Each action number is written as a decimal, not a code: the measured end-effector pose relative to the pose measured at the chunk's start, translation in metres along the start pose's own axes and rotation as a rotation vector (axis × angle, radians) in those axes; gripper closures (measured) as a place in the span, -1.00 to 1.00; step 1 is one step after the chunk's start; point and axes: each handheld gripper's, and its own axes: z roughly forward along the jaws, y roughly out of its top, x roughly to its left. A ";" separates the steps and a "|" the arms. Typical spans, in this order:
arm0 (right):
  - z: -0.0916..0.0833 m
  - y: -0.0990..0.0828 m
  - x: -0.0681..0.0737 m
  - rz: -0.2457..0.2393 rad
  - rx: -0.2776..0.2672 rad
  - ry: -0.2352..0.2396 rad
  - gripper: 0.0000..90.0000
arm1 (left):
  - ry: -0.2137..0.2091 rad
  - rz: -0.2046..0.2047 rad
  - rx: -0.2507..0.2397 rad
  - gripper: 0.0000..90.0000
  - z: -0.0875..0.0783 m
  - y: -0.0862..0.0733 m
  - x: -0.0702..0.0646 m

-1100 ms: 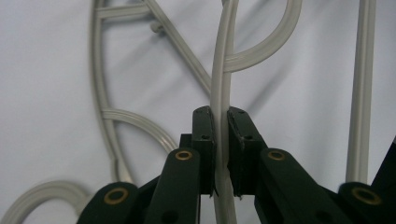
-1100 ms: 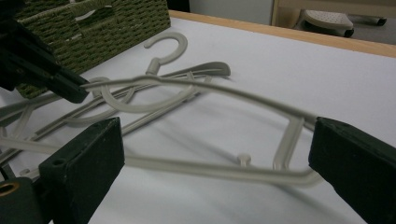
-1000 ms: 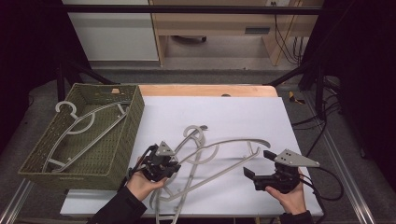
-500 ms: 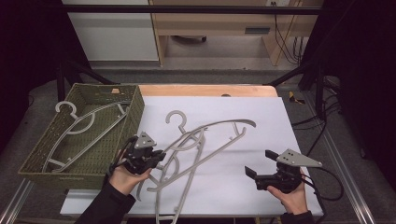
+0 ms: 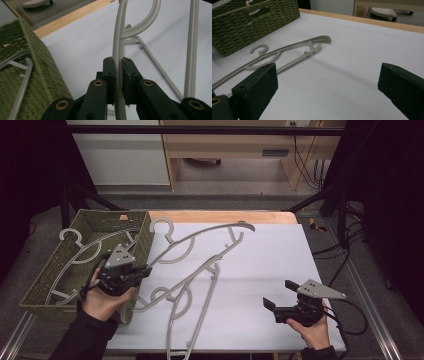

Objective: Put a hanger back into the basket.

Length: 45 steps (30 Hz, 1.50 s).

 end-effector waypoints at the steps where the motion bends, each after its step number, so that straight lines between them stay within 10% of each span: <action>1: 0.000 0.000 0.000 0.000 0.000 0.000 -0.93 | 0.008 0.001 -0.003 0.82 -0.004 0.002 0.003; 23: -0.001 0.000 -0.002 -0.002 0.001 -0.005 -0.95 | 0.126 -0.012 -0.030 0.82 -0.038 0.008 0.075; 45: 0.001 0.000 -0.002 0.007 0.005 -0.006 -0.95 | 0.258 -0.115 0.035 0.82 -0.043 -0.040 0.160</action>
